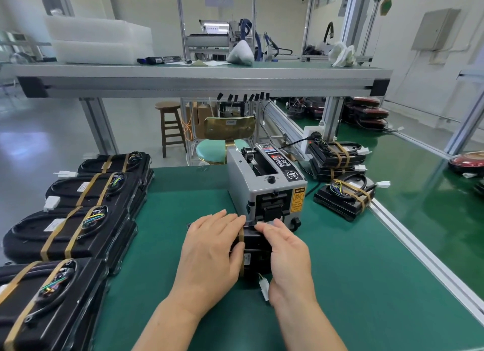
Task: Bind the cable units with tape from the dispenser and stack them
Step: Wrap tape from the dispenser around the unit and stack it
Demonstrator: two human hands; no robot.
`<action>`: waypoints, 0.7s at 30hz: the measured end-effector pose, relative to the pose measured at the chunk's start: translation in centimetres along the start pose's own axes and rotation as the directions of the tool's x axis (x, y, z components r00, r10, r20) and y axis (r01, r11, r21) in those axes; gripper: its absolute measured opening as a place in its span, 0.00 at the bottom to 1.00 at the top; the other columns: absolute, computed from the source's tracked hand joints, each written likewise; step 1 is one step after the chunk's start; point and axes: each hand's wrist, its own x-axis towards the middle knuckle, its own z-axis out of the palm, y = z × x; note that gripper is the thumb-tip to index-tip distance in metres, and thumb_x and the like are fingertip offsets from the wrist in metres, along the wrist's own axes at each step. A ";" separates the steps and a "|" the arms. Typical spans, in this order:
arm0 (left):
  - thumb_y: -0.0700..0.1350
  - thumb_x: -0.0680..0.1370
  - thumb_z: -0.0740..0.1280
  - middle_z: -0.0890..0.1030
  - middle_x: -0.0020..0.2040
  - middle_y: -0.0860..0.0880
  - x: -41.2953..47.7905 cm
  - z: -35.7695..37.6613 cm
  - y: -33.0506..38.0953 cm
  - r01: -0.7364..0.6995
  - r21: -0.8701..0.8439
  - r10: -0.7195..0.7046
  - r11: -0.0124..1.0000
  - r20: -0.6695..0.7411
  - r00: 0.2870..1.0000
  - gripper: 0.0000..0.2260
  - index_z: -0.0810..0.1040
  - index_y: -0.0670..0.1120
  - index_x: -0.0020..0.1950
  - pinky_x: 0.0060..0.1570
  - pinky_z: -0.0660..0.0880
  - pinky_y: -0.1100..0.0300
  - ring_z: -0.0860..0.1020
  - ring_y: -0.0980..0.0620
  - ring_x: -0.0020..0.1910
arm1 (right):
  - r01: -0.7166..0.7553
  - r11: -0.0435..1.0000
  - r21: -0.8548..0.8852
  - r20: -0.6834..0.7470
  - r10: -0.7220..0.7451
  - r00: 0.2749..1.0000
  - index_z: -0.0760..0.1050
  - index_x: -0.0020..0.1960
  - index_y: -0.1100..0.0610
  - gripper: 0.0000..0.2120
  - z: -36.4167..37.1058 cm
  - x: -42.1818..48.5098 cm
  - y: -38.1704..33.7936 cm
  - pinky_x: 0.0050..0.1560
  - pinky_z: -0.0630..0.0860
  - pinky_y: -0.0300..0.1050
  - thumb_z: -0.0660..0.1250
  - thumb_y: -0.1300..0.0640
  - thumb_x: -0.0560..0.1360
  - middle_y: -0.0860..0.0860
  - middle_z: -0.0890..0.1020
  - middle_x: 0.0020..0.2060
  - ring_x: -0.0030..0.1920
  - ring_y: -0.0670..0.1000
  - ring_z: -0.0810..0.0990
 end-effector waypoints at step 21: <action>0.43 0.72 0.69 0.82 0.53 0.52 0.3 0.5 -0.3 -0.047 -0.009 0.046 0.999 -0.082 0.996 0.15 0.83 0.53 0.57 0.61 0.69 0.55 0.79 0.48 0.57 | 0.075 0.989 -0.125 -0.061 -0.083 0.995 0.86 0.42 0.54 0.09 -0.6 0.7 1.2 0.67 0.73 0.58 0.69 0.63 0.76 0.45 0.79 0.59 0.63 0.49 0.78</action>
